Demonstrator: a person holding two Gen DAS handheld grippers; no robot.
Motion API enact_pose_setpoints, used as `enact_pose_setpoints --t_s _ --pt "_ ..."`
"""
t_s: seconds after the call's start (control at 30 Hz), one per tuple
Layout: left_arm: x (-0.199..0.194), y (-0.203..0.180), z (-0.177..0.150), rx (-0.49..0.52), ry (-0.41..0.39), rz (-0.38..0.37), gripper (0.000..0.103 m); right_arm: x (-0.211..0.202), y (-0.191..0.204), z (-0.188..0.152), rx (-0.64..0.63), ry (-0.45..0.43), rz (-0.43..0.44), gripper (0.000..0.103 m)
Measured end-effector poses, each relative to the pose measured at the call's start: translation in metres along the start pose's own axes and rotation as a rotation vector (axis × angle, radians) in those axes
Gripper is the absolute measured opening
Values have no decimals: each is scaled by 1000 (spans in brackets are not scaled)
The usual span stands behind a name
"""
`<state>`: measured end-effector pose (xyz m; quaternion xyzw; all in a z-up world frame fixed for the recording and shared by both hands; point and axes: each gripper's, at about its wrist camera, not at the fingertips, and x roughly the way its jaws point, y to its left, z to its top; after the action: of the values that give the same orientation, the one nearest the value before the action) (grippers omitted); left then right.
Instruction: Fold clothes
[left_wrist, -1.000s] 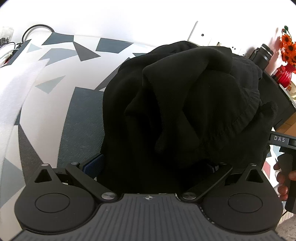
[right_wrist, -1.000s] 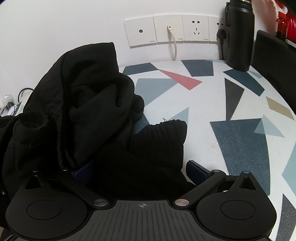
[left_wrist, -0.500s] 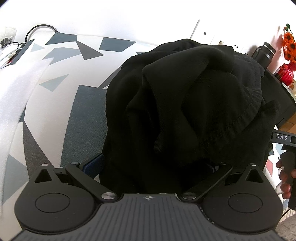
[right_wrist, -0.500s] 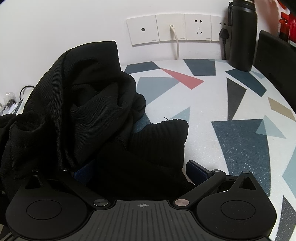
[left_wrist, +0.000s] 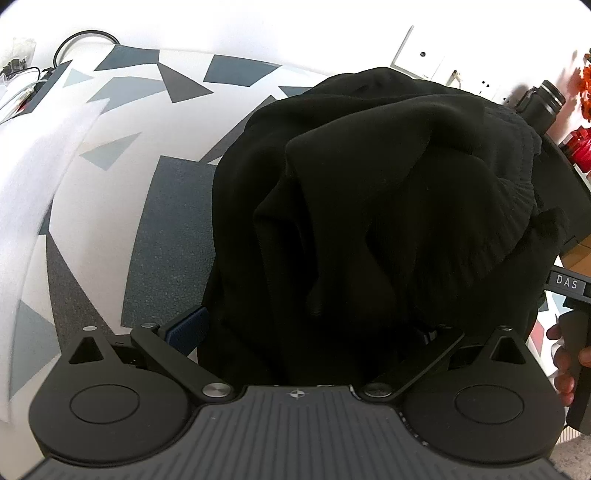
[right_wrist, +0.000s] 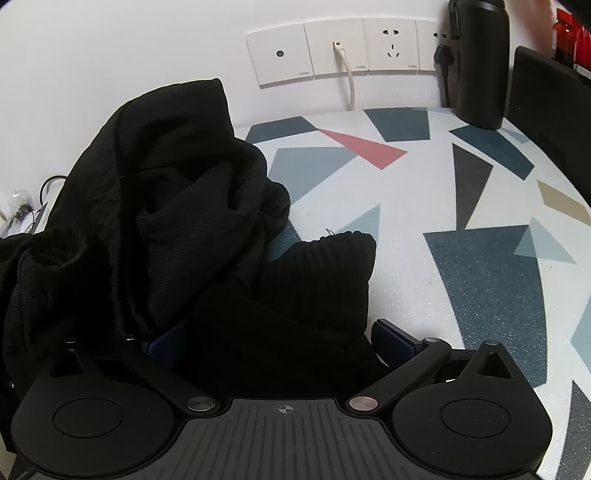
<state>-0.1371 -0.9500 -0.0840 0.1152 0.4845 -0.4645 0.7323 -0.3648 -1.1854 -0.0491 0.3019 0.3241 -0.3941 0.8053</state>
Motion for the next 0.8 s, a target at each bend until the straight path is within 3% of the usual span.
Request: enact_pose_setpoints --t_s 0.8 --pt "-5 2 -8 -9 -40 -30 103 2 1 2 7 24 3 102"
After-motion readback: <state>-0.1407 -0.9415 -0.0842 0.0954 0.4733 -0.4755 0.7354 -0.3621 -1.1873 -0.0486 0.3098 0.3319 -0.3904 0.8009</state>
